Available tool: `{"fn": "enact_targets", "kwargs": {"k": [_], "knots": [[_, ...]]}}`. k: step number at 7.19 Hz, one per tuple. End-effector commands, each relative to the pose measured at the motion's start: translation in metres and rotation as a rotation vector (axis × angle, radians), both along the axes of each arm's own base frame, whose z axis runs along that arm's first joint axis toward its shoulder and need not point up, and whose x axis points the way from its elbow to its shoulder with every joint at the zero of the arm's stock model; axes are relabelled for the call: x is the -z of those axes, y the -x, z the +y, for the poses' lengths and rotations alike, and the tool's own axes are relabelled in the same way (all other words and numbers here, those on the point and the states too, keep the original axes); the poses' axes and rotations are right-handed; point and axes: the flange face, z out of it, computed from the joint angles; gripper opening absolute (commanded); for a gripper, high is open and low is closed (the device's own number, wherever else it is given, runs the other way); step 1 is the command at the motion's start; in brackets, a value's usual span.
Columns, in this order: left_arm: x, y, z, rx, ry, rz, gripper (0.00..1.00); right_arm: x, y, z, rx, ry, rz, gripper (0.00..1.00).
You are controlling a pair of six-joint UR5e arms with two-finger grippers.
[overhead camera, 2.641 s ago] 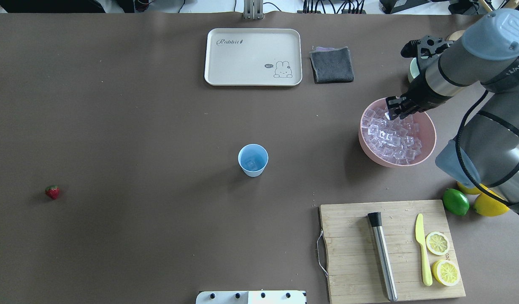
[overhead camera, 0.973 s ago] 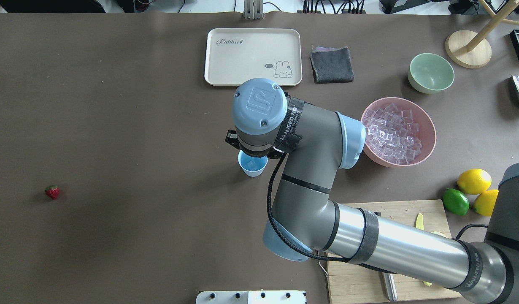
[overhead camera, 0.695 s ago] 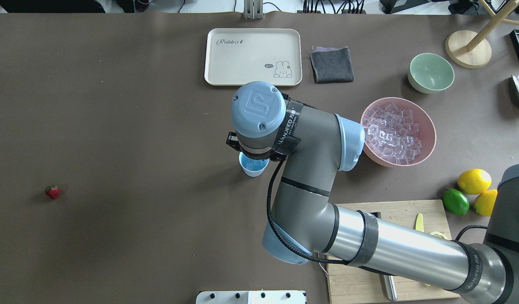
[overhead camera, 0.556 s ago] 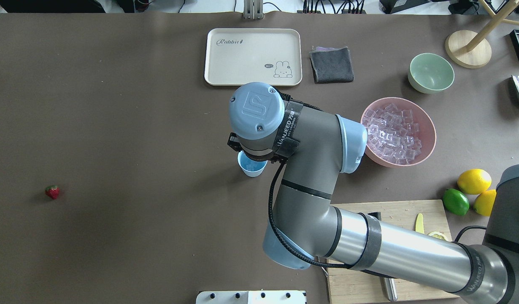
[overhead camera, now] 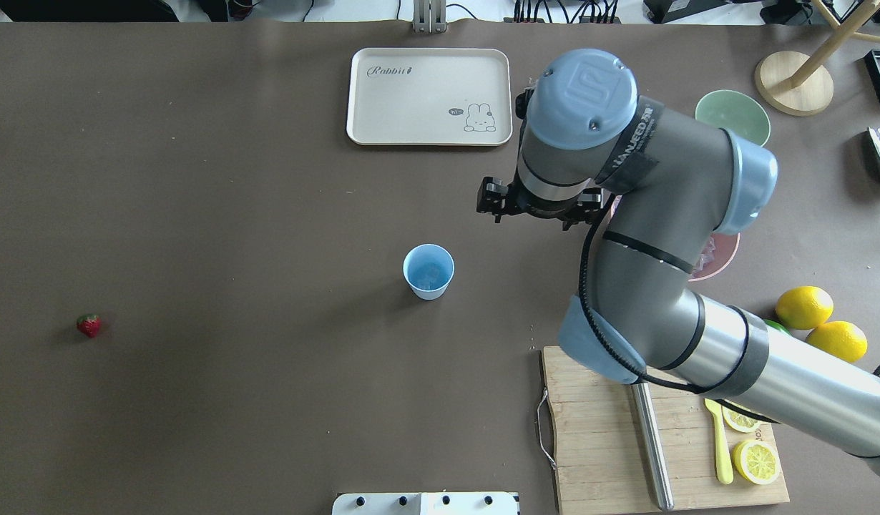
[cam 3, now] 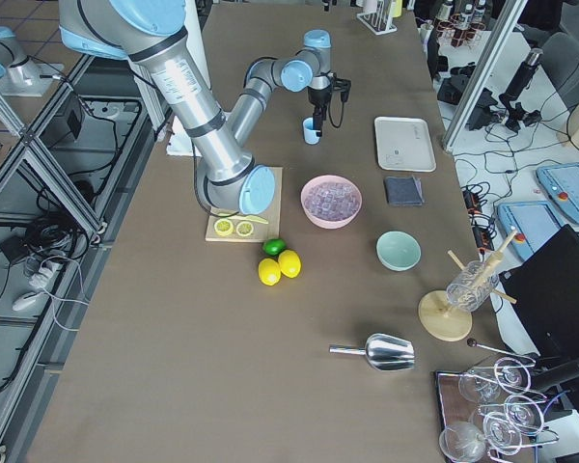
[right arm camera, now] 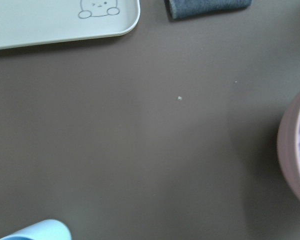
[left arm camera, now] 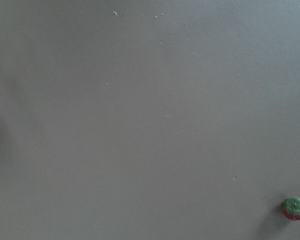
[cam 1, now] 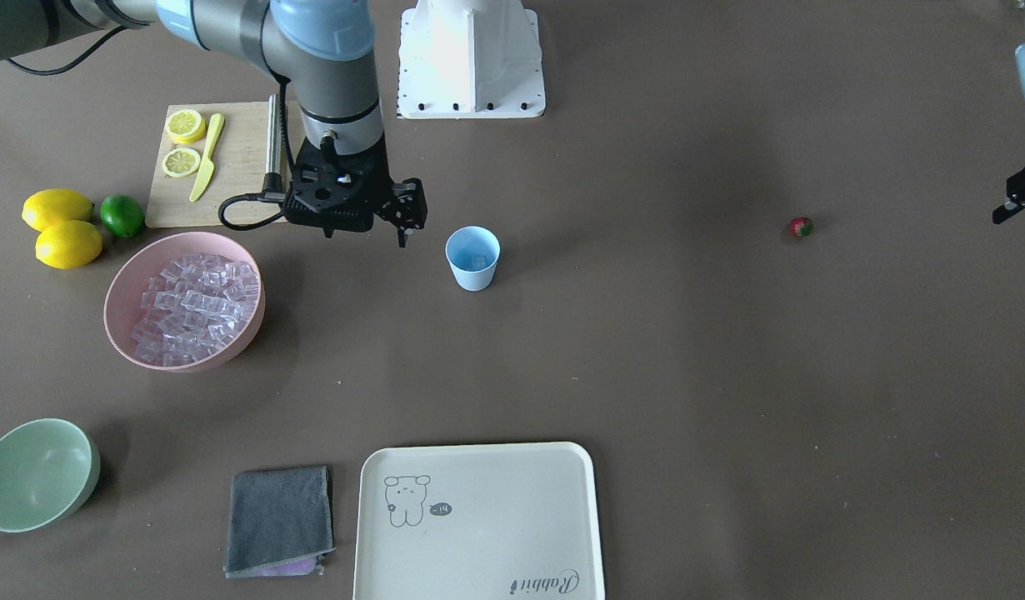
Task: Put ice and strawberries in cup
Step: 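Return the right gripper to the pink ice bowl, then lower the right gripper into the bowl and grasp a third ice cube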
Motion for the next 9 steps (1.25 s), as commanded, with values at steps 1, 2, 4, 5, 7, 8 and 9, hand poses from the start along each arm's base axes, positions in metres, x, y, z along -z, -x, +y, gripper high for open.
{"fn": "enact_targets", "kwargs": {"k": [1,2,4,5,7,8,9], "knots": [[0.000,0.000,0.000,0.000,0.000,0.000,0.98,-0.073,-0.068,-0.033,0.095,-0.098,-0.010,1.00],[0.001,0.000,0.000,0.000,-0.002,0.000,0.98,-0.116,-0.095,-0.035,0.126,-0.138,-0.041,1.00],[0.002,0.000,0.000,0.000,-0.005,0.001,0.98,-0.169,-0.117,-0.030,0.161,-0.183,-0.038,1.00],[0.003,0.000,0.000,0.000,-0.009,0.001,0.98,-0.183,-0.119,-0.027,0.165,-0.190,-0.039,1.00],[0.003,0.000,0.000,0.000,-0.012,0.002,0.98,-0.207,-0.126,-0.019,0.173,-0.187,-0.031,0.97],[0.004,0.000,0.000,0.000,-0.014,0.002,0.98,-0.220,-0.126,-0.019,0.189,-0.194,-0.020,0.92],[0.005,0.000,0.000,0.000,-0.015,0.002,0.97,-0.231,-0.123,-0.023,0.188,-0.196,-0.022,0.80]]}}
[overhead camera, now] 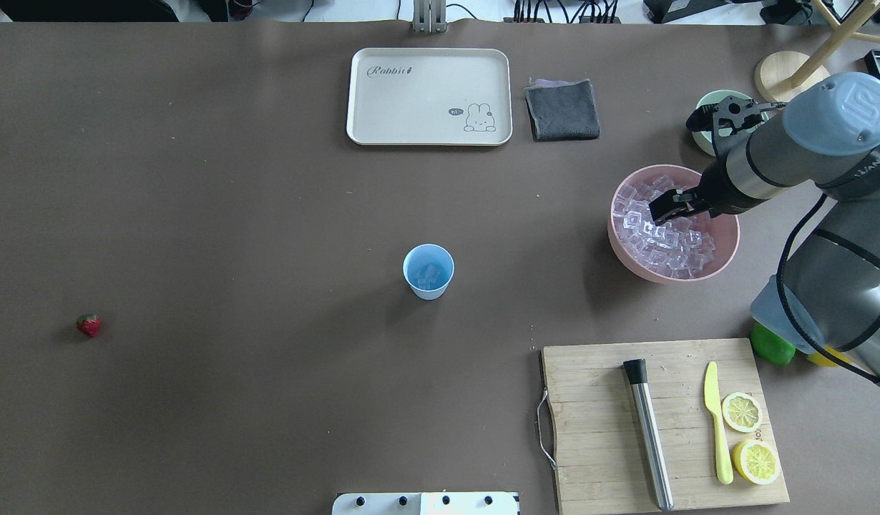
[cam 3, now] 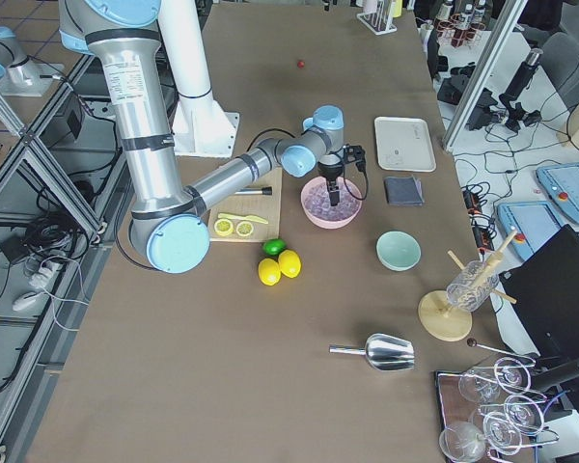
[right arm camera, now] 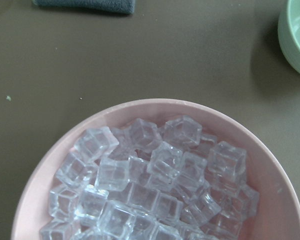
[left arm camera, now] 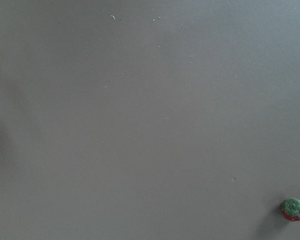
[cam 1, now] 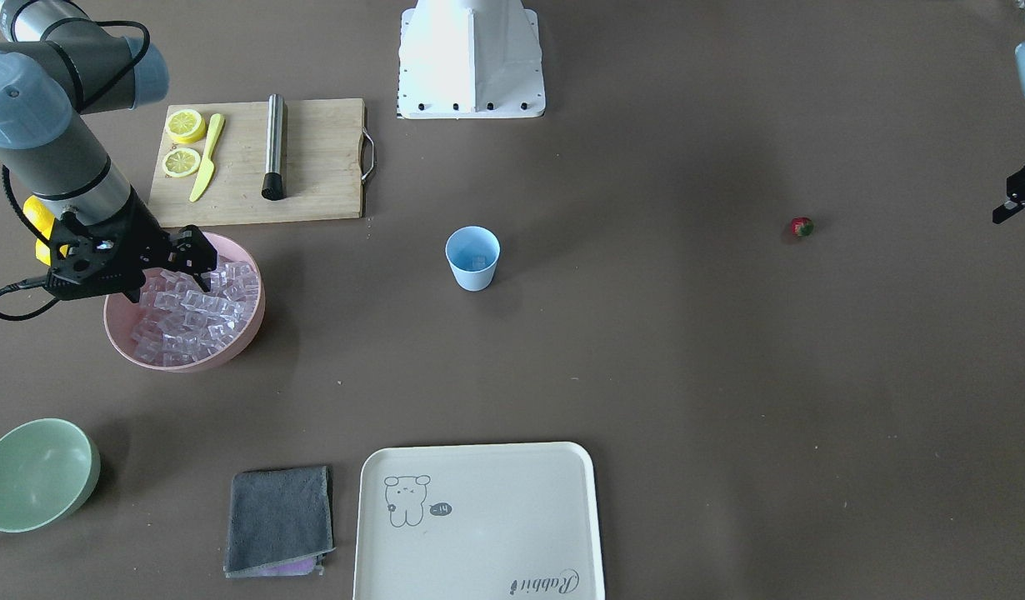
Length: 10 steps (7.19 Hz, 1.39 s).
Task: Put ice and strawberries in cup
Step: 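Lower the right gripper into the bowl and grasp a third ice cube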
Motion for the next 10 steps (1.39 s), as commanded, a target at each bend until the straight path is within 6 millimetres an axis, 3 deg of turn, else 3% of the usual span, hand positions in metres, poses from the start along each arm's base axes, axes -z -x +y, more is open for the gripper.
{"fn": "enact_targets", "kwargs": {"k": [1,4,8,10], "knots": [[0.002,0.000,0.000,0.000,-0.003,0.000,0.98,-0.021,0.004,-0.004,0.002,0.000,0.001,0.70],[0.001,0.000,0.000,0.001,-0.005,0.001,0.98,-0.011,0.004,-0.001,0.004,-0.005,-0.015,0.62],[0.001,0.000,0.000,0.000,-0.006,0.001,0.98,0.005,0.024,-0.008,0.025,-0.015,-0.028,0.49],[0.001,-0.001,0.000,-0.002,-0.008,0.001,0.98,0.017,0.031,-0.015,0.006,0.010,-0.029,0.47]]}}
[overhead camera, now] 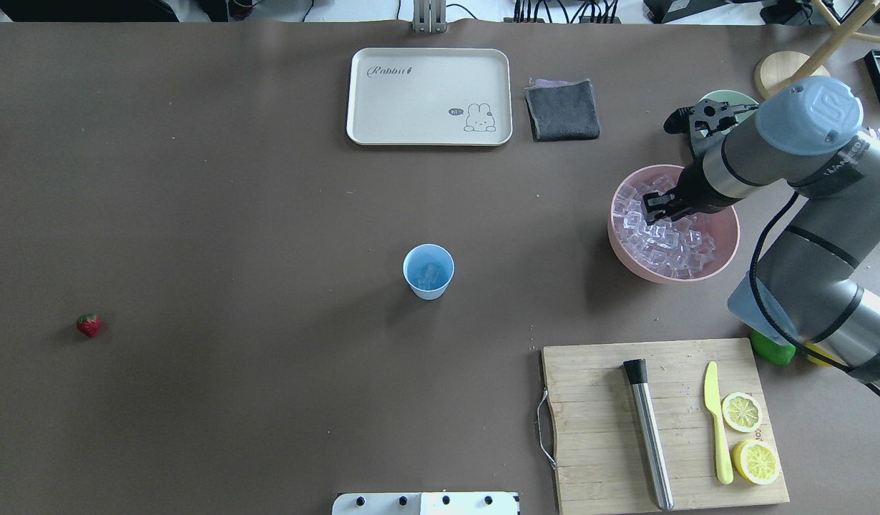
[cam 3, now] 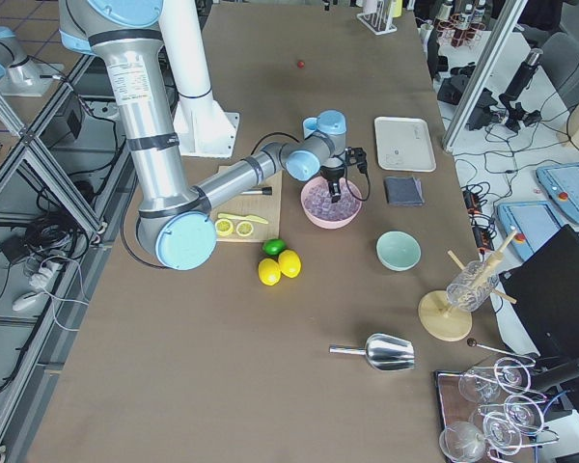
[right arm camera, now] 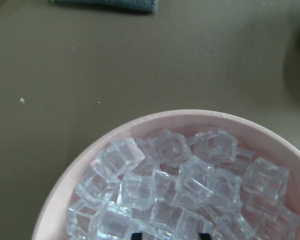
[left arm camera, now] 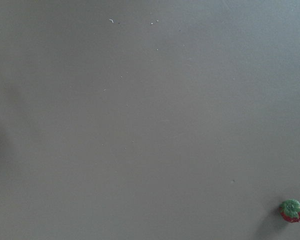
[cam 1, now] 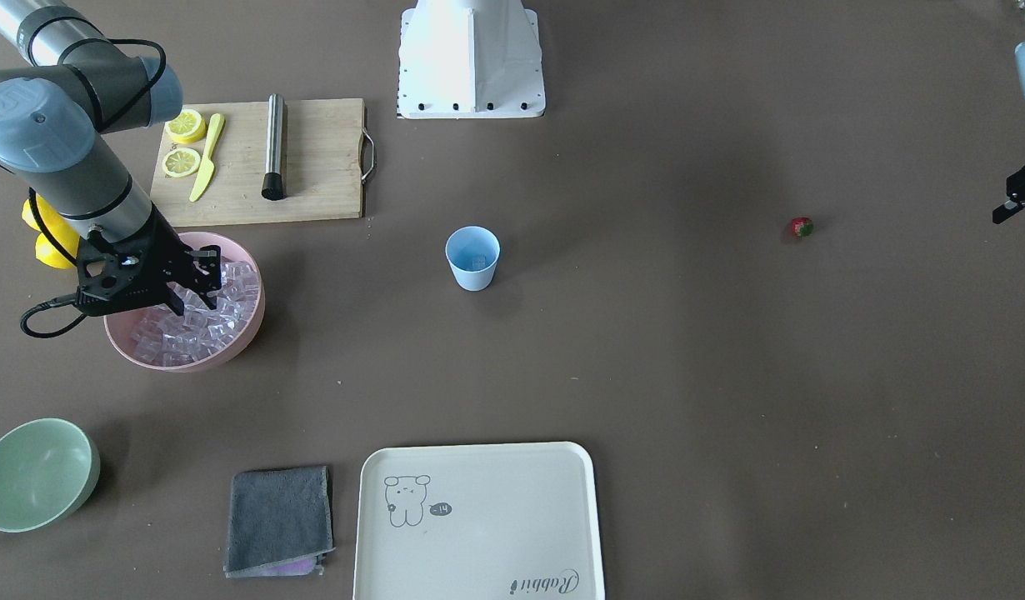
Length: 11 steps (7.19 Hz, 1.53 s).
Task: Put ice and strawberries in cup
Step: 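Lower the right gripper into the bowl and grasp a third ice cube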
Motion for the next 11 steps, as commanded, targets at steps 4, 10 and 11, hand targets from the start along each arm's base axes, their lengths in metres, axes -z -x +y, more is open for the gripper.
{"fn": "enact_targets", "kwargs": {"k": [4,10,11], "knots": [[0.000,-0.002,0.000,-0.004,0.001,0.000,0.98,0.022,0.032,0.008,-0.136,0.151,-0.040,0.49],[0.000,-0.004,0.000,-0.007,-0.001,0.000,0.98,0.015,0.028,0.007,-0.074,0.081,-0.020,0.50],[0.001,-0.004,0.000,-0.007,-0.001,0.000,0.98,0.012,0.029,0.006,-0.076,0.082,-0.015,0.49]]}}
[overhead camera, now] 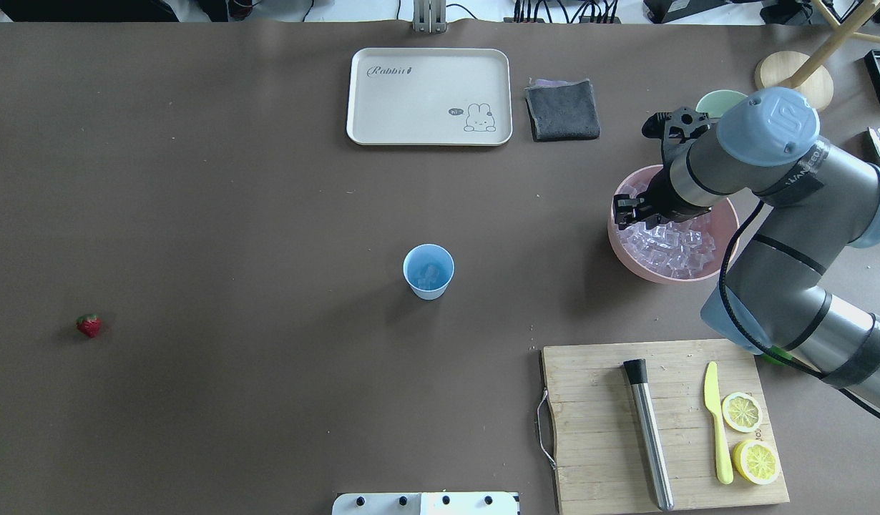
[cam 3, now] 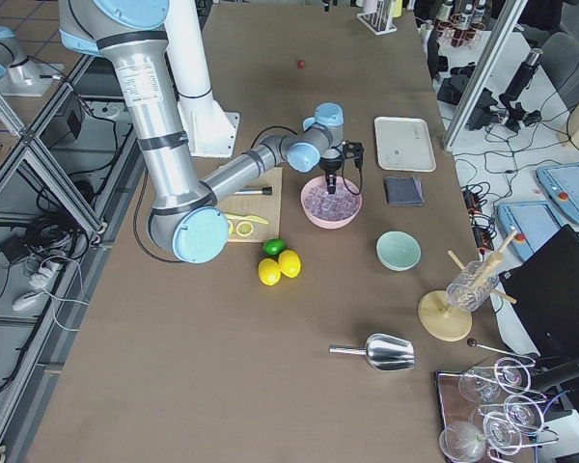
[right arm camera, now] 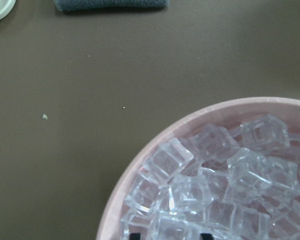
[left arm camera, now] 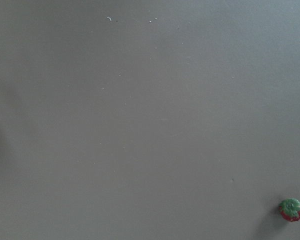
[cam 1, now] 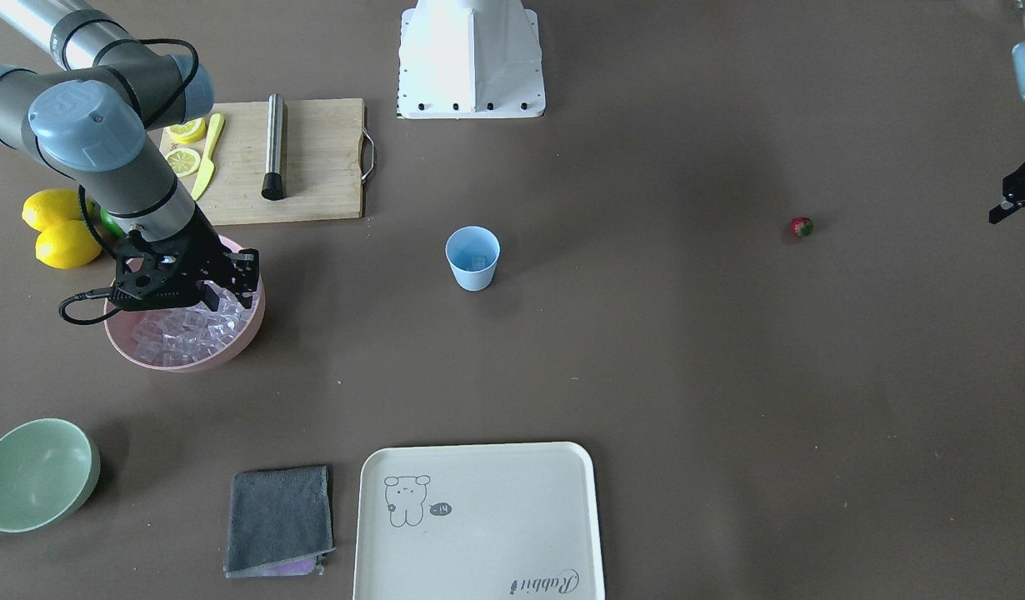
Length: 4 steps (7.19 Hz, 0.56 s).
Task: Put ice and strawberries in cup
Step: 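Lower the right gripper into the bowl and grasp a third ice cube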
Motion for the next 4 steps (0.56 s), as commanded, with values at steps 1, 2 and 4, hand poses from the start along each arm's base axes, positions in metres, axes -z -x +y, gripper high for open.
{"fn": "enact_targets", "kwargs": {"k": [1,2,4], "knots": [[-0.0001,-0.0002,0.0000,-0.001,0.000,0.000,0.98,-0.0008,0.0004,-0.0016,0.006,-0.009,0.004,0.45],[0.0006,-0.0002,0.0000,0.000,0.000,0.000,0.98,0.0011,0.0017,-0.0016,0.006,-0.009,0.002,0.43],[0.0014,-0.0002,0.0001,0.000,-0.002,0.000,0.98,0.0028,0.0018,-0.0015,0.006,-0.009,-0.002,0.03]]}}
